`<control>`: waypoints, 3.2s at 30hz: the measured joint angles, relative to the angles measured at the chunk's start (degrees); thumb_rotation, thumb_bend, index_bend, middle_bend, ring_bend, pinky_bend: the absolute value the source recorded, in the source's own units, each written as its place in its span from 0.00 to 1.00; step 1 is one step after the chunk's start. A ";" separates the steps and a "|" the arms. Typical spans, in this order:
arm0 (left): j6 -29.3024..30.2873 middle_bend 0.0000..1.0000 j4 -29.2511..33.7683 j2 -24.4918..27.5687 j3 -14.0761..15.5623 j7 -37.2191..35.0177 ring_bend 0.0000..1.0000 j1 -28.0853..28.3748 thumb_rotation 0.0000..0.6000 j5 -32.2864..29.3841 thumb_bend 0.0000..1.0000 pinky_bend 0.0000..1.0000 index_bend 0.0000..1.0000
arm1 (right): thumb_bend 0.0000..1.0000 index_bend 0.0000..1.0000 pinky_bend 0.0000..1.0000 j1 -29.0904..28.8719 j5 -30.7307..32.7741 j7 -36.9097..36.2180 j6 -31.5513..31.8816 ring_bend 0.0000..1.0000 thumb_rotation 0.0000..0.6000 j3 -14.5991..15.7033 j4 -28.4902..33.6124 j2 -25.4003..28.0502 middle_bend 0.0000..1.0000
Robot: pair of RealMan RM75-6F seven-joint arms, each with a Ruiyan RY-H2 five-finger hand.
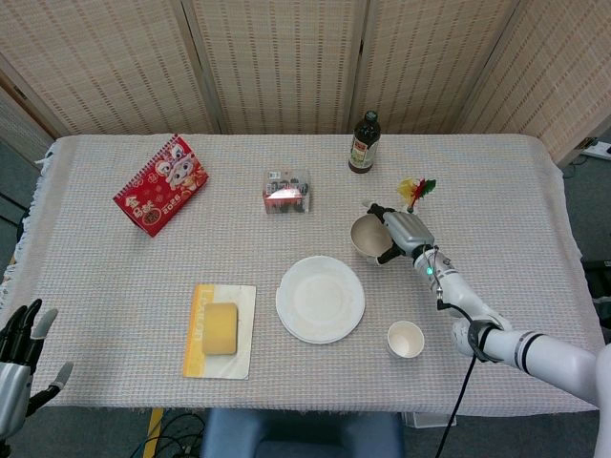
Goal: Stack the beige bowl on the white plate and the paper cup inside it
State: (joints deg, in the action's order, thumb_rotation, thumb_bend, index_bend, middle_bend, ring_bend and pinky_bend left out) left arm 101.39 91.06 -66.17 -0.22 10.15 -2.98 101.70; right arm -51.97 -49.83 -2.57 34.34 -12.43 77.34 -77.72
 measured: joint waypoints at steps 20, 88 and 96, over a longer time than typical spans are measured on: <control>1.56 0.00 0.26 0.44 0.19 -0.69 0.00 -0.54 1.00 0.72 0.31 0.26 0.00 | 0.25 0.04 0.44 0.45 -6.93 1.16 3.07 0.24 1.00 0.77 13.34 -0.48 0.16; 1.59 0.00 0.52 -0.43 -0.74 1.94 0.00 -1.09 1.00 0.48 0.31 0.26 0.00 | 0.06 0.00 0.00 7.46 -23.15 -7.32 -0.74 0.00 1.00 3.16 39.99 33.29 0.00; 0.12 0.00 0.48 -1.53 -0.33 4.39 0.00 -0.42 1.00 1.29 0.31 0.26 0.00 | 0.06 0.00 0.00 9.11 -29.07 -10.42 -7.06 0.00 1.00 5.69 42.64 40.11 0.00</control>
State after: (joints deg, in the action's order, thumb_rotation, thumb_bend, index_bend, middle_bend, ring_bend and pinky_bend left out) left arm 101.51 91.54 -67.70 -0.55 14.53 -3.40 102.99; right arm -42.86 -78.89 -12.99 27.28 -6.74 119.98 -37.60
